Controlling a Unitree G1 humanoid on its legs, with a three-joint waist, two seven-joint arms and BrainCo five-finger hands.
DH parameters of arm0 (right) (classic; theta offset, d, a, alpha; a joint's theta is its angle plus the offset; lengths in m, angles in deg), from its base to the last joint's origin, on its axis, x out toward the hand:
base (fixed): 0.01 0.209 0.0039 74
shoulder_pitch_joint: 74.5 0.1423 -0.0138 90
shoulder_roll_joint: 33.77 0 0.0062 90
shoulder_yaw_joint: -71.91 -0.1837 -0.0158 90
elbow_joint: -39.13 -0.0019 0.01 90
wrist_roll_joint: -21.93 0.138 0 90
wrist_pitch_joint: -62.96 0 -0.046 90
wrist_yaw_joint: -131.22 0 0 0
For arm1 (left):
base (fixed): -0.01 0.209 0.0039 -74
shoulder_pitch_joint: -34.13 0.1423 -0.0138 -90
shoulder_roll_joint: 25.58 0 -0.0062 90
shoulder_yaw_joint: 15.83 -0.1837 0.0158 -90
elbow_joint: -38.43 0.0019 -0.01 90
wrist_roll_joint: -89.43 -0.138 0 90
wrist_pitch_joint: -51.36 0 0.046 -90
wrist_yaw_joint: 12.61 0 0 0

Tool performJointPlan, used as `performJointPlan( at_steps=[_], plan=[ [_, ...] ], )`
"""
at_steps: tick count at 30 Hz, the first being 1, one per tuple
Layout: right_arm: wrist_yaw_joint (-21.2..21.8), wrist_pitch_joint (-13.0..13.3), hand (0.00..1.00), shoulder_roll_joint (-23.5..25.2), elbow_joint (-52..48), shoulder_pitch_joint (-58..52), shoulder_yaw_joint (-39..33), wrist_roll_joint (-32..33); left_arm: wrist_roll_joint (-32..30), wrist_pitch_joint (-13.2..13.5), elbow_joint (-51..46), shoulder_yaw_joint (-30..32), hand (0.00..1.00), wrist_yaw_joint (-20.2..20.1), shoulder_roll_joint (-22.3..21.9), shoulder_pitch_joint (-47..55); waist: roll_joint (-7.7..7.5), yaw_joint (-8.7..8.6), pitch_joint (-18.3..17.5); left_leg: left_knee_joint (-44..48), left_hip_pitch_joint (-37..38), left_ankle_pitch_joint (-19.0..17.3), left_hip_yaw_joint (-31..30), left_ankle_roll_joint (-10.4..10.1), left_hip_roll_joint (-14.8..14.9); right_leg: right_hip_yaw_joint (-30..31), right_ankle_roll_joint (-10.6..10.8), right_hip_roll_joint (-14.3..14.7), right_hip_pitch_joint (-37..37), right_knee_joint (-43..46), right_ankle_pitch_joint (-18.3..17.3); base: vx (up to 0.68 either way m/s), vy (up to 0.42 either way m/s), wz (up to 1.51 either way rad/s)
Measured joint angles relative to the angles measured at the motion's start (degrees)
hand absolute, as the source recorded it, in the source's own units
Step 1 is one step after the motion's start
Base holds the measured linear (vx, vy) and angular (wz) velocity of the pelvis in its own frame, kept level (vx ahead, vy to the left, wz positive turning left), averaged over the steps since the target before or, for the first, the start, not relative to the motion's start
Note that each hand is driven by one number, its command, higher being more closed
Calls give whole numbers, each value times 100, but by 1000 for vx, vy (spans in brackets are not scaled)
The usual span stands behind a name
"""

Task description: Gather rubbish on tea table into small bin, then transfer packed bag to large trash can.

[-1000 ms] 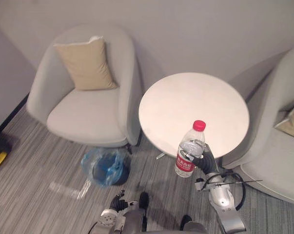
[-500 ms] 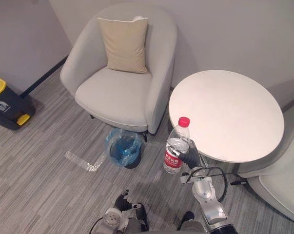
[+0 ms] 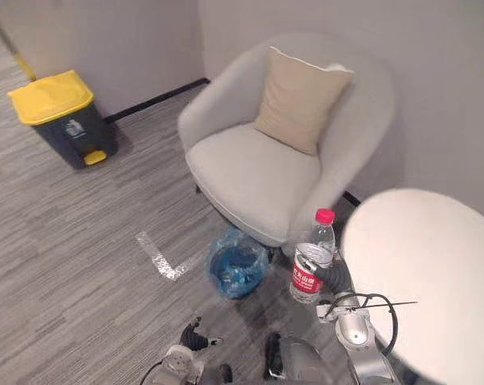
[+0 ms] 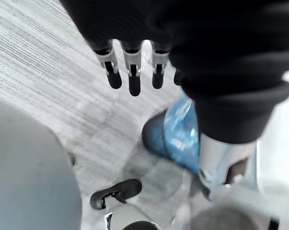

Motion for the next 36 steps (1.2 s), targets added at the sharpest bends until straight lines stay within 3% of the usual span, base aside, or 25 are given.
performJointPlan(
  at_steps=[2, 3, 5, 8, 9, 10, 12, 14, 19, 30, 34, 36],
  plan=[
    [-1, -1, 100, 0, -15, 86, 35, 19, -10, -13, -45, 14, 0, -5, -55, -16, 105, -1, 29, 944, -335, 70, 351, -116, 128, 12, -13, 112, 336, -388, 9, 410, -43, -9],
    [-7, -9, 100, 0, -11, 123, 101, 64, -50, -11, -71, 41, 0, -8, -63, -30, 77, 35, 60, 1873, -700, 46, 680, -361, 335, 83, -16, 185, 677, -636, 10, 522, -18, -27],
    [-16, -10, 100, 71, 10, 110, 119, 163, -56, 0, -103, 76, 0, -7, -44, -56, -1, 63, 115, 2287, -778, -130, 1074, -265, 600, 305, -33, 181, 1189, -844, -2, 441, 19, -36],
    [-68, -11, 100, 108, 21, 162, -30, 165, -155, 7, -215, 119, 0, -5, -64, -86, -135, 60, 190, 1375, -1150, -337, 1123, -259, 667, 556, -9, -106, 1443, -673, -13, 294, 144, -42],
    [-85, -12, 100, 94, 17, 152, -85, 166, -194, 1, -221, 68, 0, -4, -68, -104, -111, 64, 184, 230, -1196, 188, 1045, -284, 697, 611, 198, -166, 1465, -519, -119, 235, 222, -37],
    [-103, 3, 100, 32, 2, 104, -139, 162, -231, -16, -248, -18, 0, -13, -118, -80, 100, 37, 168, -389, -1242, 1135, 868, -317, 871, 675, 506, -35, 1531, -414, -344, 220, 229, -30],
    [-115, -76, 100, 173, 117, 101, -71, 159, -290, -16, -259, -63, 0, 10, 12, -149, -212, 33, 105, -340, -1179, 1105, 930, -303, 594, 797, 588, -345, 1502, -383, -548, 174, 164, -16],
    [-104, -78, 100, 254, 118, 97, -1, 148, -281, -23, -212, -106, 0, 2, 68, -157, -304, 4, 119, -484, -1141, 1096, 988, -270, 478, 826, 603, -457, 1475, -435, -508, 156, 147, -7],
    [-82, -88, 100, 317, 253, 219, 228, 139, -399, -47, -141, -134, 0, 101, 92, -158, -351, 35, 107, -954, -623, 1124, 1333, -147, 444, 1240, 668, -504, 1507, -317, -398, 68, 75, -35],
    [-8, -159, 100, 214, 779, 62, 566, -95, -382, -115, 121, -225, 0, 134, 114, -163, -350, -198, 104, -1624, -149, 1465, 1850, -143, 496, 1734, 718, -396, 1161, 28, -274, -57, 1, -28],
    [-2, -138, 100, 76, 973, 183, 909, -293, -304, -48, 132, -5, 0, 123, 97, -170, -372, -194, 178, -1555, -333, 1522, 1950, -94, 496, 1760, 701, -438, 874, 197, -245, -151, -5, -16],
    [18, -142, 100, 18, 1393, 500, 1057, -305, -132, 10, 37, 208, 0, 139, 126, -294, -355, -167, 522, -1014, -767, 1315, 1928, -72, 553, 1734, 736, -479, 645, 354, -279, -233, 5, 2]
  ],
)
